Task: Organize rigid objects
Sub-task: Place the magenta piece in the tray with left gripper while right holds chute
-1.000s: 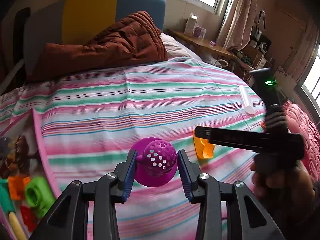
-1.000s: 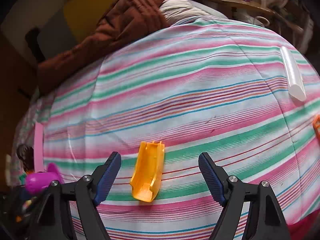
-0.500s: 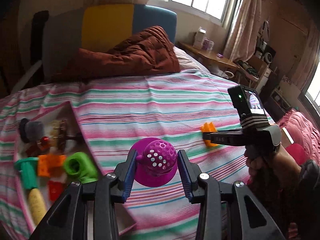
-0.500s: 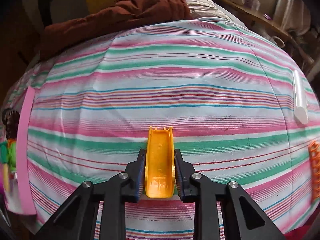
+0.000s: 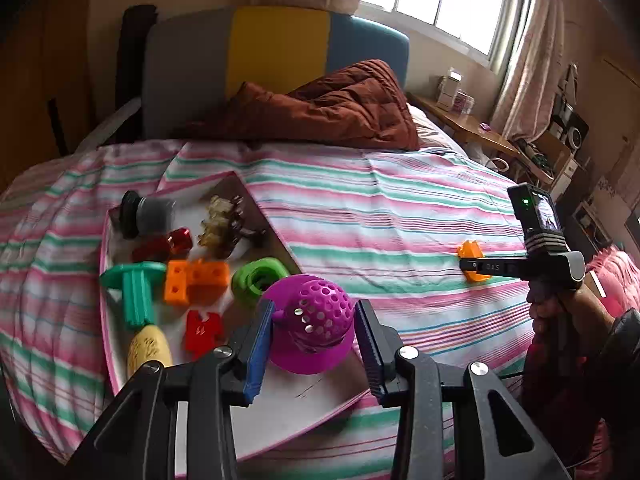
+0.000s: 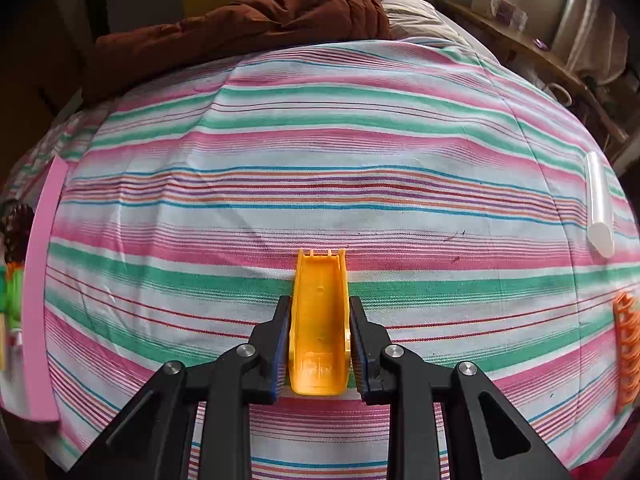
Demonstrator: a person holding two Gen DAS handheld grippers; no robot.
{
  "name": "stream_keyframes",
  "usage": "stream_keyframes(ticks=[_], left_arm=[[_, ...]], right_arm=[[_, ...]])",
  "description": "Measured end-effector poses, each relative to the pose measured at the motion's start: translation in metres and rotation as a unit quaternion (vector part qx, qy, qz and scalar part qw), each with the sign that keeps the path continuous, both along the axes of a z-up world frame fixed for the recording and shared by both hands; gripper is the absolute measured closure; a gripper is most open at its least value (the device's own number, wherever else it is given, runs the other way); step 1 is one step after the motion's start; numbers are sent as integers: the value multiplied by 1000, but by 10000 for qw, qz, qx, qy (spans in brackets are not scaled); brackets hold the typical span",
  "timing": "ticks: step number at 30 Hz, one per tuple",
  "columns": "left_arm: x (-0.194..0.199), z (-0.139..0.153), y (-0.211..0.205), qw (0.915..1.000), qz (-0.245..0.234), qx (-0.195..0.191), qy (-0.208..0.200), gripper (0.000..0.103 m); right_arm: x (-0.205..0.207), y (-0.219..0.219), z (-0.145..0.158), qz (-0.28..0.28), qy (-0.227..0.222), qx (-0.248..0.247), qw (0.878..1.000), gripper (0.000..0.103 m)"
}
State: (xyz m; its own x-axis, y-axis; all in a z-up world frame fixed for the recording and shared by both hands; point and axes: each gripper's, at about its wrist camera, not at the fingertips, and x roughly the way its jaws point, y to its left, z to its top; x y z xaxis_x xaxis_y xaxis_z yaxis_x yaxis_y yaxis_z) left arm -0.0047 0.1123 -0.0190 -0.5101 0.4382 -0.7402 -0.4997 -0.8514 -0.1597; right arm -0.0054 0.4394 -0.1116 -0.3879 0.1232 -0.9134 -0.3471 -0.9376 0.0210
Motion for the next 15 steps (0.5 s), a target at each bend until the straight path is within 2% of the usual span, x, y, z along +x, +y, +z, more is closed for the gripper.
stream_keyframes(ticks=[15], left_arm=[[-4,-19,-43,9986,399,64,-347,63]], right_arm=[[-1,-6,0,170,-36,278,9995,76]])
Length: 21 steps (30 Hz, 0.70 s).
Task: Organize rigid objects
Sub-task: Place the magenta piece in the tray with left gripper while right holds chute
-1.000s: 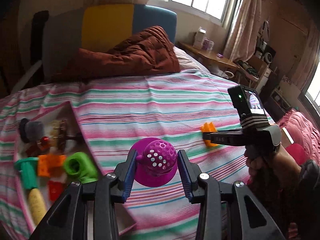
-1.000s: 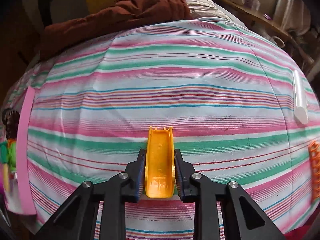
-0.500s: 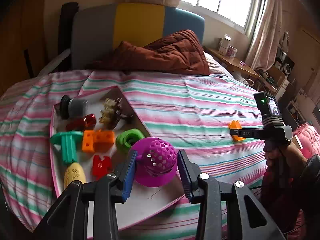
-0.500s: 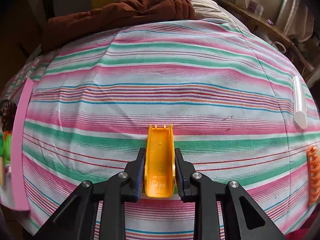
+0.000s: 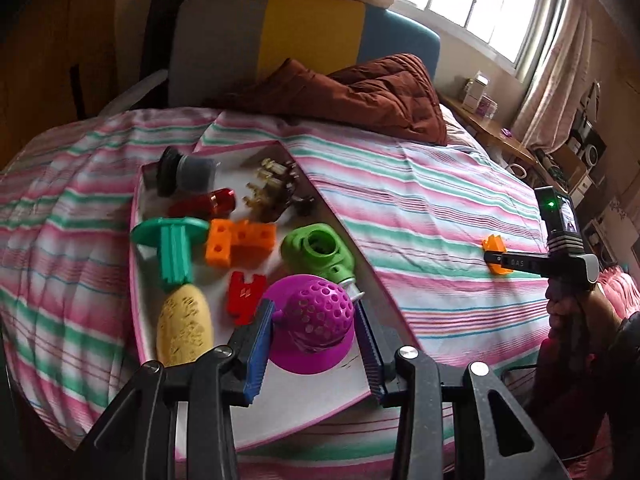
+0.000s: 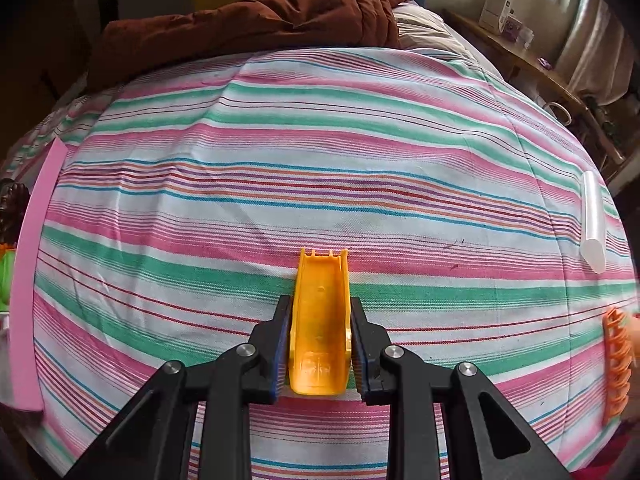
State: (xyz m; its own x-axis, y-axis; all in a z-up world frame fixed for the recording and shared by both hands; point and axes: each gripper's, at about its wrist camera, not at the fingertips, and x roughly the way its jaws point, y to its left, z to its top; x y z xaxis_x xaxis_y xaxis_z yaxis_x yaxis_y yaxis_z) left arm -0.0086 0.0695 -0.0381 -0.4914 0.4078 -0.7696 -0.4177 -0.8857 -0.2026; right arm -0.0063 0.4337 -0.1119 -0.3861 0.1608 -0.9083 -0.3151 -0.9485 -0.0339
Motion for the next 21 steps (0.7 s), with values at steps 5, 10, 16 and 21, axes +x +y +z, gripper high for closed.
stream_keyframes(ticks=[5,10,16,21], left_arm=[[2,-3,-30,9995,164,196,-158,63],[3,-14,-47,9987,250,282,-335,63],[-3,-22,-33,9990,120,181,-381,63],[-13,-36,-22,9985,164,-180,-480,62]], right_arm=[[0,-1,0,28,-14,63,10000,76],[0,0,-1,50,-7,64,10000,76],[1,1,-1,70,-13,84,9999,76],[1,1,-1,85,-17,110,9999,76]])
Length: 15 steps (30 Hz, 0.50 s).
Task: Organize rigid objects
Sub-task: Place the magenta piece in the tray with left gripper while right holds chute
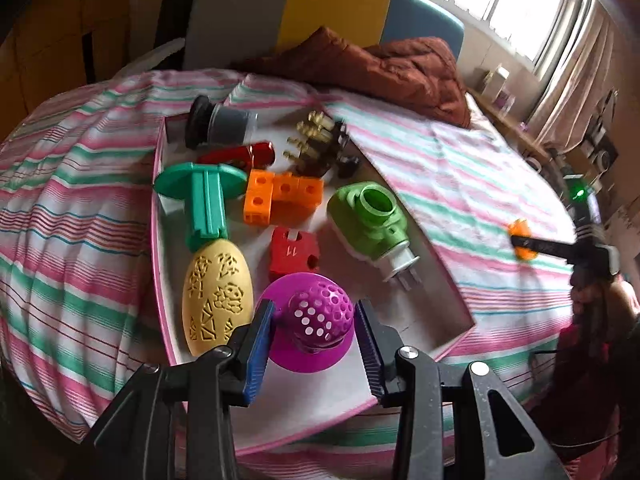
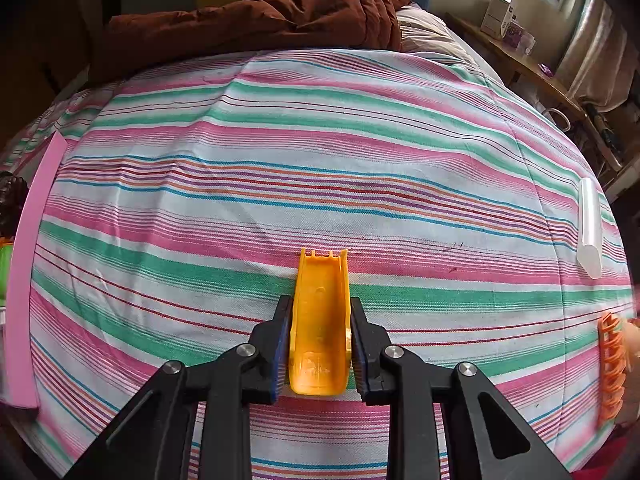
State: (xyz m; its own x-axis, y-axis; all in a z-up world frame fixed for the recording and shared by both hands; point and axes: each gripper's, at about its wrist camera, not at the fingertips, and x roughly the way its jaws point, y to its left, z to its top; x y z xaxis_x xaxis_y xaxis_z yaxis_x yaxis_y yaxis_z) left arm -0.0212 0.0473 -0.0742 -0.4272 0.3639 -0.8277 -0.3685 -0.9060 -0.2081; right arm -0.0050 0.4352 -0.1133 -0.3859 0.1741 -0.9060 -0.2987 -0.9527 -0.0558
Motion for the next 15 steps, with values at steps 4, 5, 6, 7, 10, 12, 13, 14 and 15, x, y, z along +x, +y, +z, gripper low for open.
stream_keyframes(ticks=[4,5,6,7,10,12,13,14,15], left_arm=[[0,-1,-5,9999,42,60,-76,62],[1,1,-6,9999,51,77,-48,62],[2,3,-8,9999,60,113,-22,61],[2,4,-9,9999,69,133,-5,61],[4,9,-13,9998,117,141,74,61],[6,15,-16,9996,183,121,184,61],[6,17,-17,9995,204,104,235,61],[7,20,-18,9992,236,78,305,61],[8,25,-20,9987,306,23,415,61]], right_arm=[[1,0,0,2,0,0,10000,76],[1,0,0,5,-1,5,10000,76],[1,0,0,6,0,10,10000,76],[1,0,0,7,0,16,10000,76],[3,-2,0,10,-1,52,10000,76],[3,-3,0,9,0,77,10000,77],[4,-3,1,2,4,75,10000,77],[4,-3,1,-8,10,60,10000,77],[5,-3,2,-11,13,49,10000,77]])
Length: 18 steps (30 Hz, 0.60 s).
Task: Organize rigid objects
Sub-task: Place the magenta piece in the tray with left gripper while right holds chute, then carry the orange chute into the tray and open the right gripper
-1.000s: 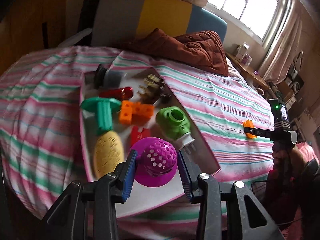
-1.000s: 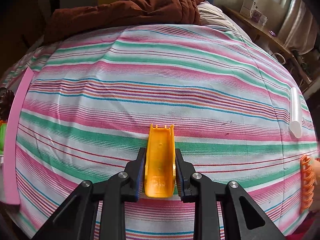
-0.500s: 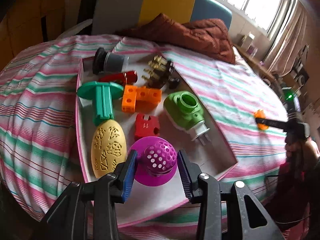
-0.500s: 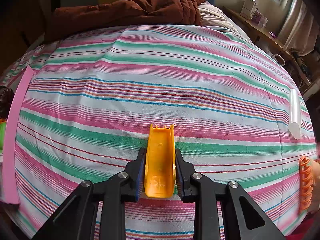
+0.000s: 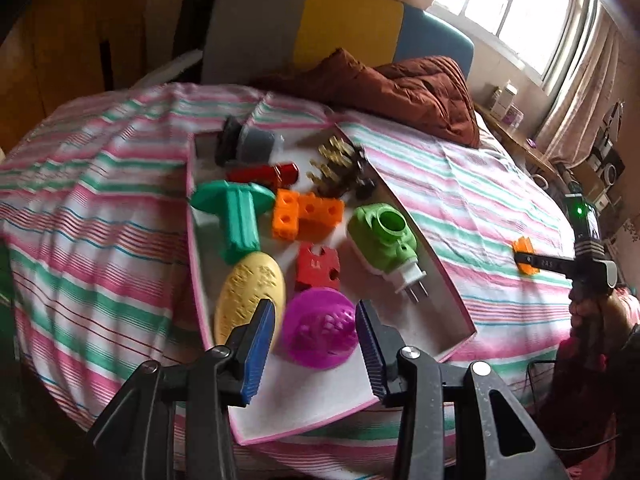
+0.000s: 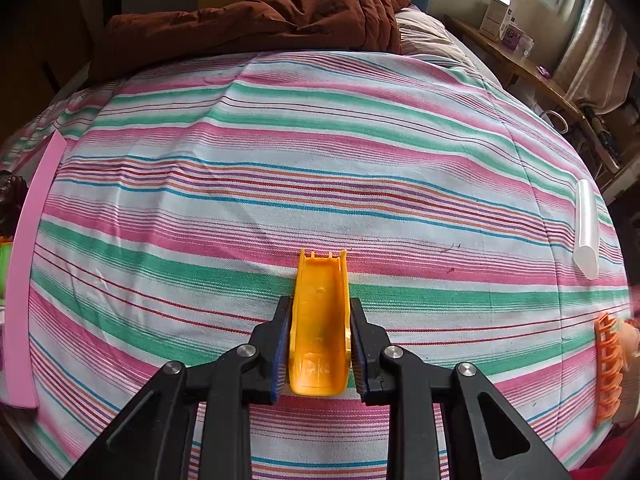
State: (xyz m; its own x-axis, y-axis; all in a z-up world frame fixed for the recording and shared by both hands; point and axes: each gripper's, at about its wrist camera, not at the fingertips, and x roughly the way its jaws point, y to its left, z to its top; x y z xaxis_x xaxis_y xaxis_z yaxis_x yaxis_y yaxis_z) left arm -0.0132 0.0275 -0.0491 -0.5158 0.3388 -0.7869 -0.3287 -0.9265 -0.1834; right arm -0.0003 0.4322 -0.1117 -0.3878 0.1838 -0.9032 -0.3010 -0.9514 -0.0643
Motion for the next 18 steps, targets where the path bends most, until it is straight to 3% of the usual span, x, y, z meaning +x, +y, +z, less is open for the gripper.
stream_keyframes(ticks=[9,18], left_arm=[[-2,18,-15,9989,318,-142,316,61],[-2,12,-25,9983,479,-184,263,61]], right_arm=[[2,-34,31,452,521,-535,9962,77],[-15,-168,79,2022,1049,-905,9695,77]])
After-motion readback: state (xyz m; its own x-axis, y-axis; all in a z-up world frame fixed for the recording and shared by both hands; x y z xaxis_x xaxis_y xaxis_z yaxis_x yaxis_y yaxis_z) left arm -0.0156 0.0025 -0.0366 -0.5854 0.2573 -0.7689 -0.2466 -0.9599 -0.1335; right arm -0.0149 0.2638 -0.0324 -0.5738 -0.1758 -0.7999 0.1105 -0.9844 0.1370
